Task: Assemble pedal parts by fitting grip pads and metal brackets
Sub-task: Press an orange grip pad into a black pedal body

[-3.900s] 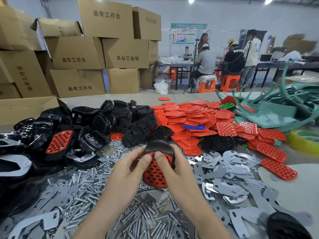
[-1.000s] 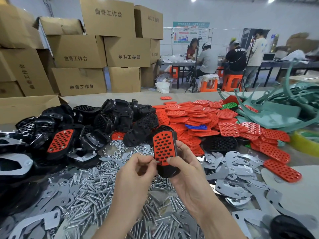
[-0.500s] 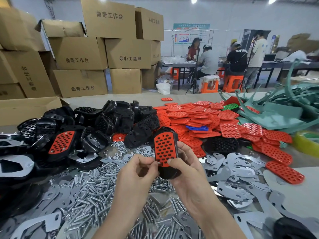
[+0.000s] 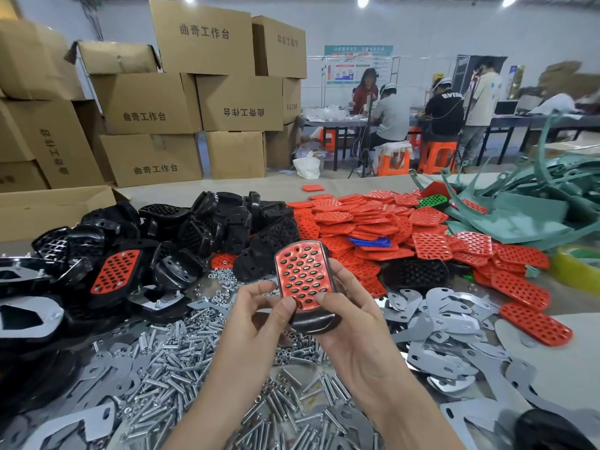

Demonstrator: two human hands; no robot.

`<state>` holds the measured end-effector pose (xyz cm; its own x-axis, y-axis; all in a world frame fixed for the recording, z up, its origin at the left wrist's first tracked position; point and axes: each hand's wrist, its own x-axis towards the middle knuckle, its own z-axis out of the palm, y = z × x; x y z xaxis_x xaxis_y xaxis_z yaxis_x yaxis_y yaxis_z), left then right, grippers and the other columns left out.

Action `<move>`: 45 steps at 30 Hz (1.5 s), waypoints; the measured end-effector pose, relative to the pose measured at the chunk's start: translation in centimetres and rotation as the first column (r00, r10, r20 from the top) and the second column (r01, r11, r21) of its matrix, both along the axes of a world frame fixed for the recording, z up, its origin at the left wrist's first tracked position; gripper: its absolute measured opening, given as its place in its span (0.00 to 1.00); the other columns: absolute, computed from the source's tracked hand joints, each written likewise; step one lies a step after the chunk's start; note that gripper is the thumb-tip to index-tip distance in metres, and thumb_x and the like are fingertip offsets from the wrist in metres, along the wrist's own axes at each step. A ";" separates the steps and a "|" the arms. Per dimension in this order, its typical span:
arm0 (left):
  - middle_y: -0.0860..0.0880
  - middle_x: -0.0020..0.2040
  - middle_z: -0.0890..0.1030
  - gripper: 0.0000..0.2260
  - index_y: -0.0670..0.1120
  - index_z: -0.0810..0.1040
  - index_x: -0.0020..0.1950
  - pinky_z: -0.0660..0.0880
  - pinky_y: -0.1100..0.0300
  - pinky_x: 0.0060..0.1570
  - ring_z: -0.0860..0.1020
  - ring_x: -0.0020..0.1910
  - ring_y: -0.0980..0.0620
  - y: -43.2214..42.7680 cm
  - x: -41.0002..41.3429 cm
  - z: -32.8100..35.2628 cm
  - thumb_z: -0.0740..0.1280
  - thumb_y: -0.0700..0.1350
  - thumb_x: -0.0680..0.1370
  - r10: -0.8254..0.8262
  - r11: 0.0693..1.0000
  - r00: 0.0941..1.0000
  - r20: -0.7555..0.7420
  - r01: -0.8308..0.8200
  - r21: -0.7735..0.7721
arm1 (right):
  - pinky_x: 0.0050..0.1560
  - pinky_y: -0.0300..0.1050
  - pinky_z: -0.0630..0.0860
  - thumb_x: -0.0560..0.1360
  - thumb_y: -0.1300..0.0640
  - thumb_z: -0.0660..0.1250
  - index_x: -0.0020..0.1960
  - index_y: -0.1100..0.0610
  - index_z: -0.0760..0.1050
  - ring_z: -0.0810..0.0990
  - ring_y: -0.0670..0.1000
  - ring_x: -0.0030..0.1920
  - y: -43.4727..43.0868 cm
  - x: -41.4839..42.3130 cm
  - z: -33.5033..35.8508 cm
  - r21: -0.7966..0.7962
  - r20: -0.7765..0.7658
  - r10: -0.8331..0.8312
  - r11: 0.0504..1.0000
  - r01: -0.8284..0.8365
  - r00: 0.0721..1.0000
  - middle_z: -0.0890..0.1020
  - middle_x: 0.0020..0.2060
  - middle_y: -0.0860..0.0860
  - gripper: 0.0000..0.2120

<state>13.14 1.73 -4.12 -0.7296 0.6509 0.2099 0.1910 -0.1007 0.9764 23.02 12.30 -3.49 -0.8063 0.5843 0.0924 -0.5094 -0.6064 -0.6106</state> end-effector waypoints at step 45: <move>0.64 0.59 0.70 0.18 0.59 0.69 0.72 0.63 0.63 0.64 0.65 0.55 0.64 -1.0 -2.5 -2.0 0.51 0.57 0.84 -0.200 0.757 0.631 -0.749 -0.385 -0.527 | 0.61 0.55 0.82 0.82 0.64 0.61 0.59 0.67 0.74 0.84 0.62 0.61 1.5 0.4 -0.1 -0.162 0.102 -0.127 0.976 0.142 0.987 0.82 0.59 0.69 0.09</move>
<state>10.68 0.77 -6.13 -0.5703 0.7694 0.2876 0.8164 0.4925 0.3015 23.46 13.80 -3.56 -0.7197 0.6890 -0.0860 -0.5409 -0.6340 -0.5526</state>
